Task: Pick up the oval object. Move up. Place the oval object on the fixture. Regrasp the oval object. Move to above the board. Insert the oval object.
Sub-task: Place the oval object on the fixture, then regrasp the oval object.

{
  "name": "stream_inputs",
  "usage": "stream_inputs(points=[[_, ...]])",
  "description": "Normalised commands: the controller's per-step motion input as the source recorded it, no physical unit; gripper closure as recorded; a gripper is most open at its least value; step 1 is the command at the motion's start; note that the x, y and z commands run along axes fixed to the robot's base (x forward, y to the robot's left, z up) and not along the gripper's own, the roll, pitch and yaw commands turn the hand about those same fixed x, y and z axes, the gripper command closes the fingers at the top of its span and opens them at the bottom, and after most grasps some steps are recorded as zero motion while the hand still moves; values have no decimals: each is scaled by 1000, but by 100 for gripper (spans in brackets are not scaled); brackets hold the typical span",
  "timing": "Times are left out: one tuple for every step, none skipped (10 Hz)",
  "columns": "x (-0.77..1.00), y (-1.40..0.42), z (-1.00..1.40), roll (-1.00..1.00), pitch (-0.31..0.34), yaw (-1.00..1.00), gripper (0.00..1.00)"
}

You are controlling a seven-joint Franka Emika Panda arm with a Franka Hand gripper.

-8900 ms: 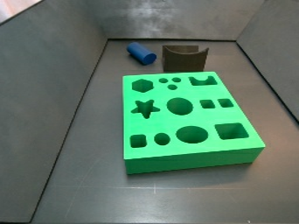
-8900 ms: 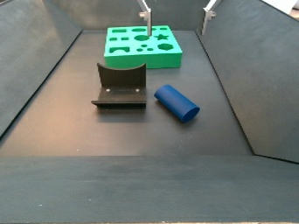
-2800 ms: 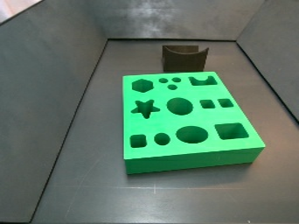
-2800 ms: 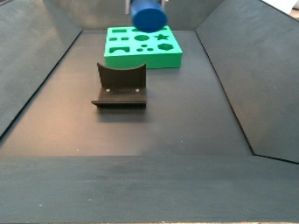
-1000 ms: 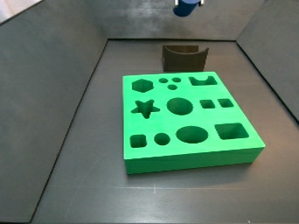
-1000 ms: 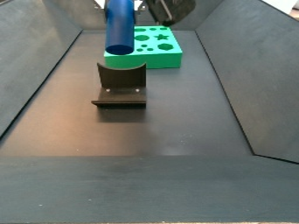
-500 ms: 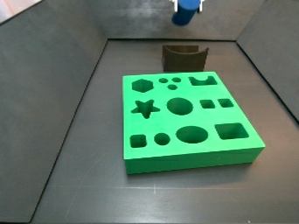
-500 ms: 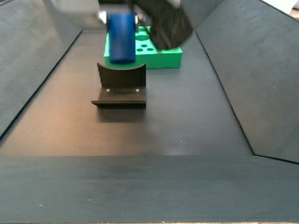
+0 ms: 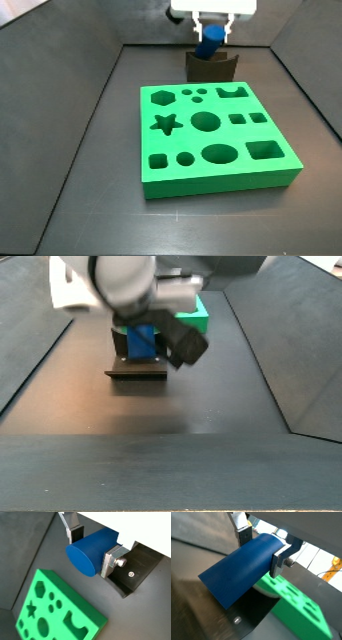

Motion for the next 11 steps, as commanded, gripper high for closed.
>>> stream_inputs(points=[[185, 131, -940, -165, 44, -219, 100], [147, 102, -691, -173, 1, -196, 100], [133, 89, -573, -174, -14, -183, 100], [101, 92, -403, -143, -32, -144, 100], [80, 110, -365, -127, -56, -113, 100], [79, 109, -362, -126, -57, -87, 100], [78, 107, -363, -127, -56, -74, 100], [0, -500, -167, 0, 0, 0, 100], [0, 0, 0, 0, 0, 0, 0], [0, 0, 1000, 28, 14, 8, 0], [-1, -1, 1000, 31, 14, 10, 0]])
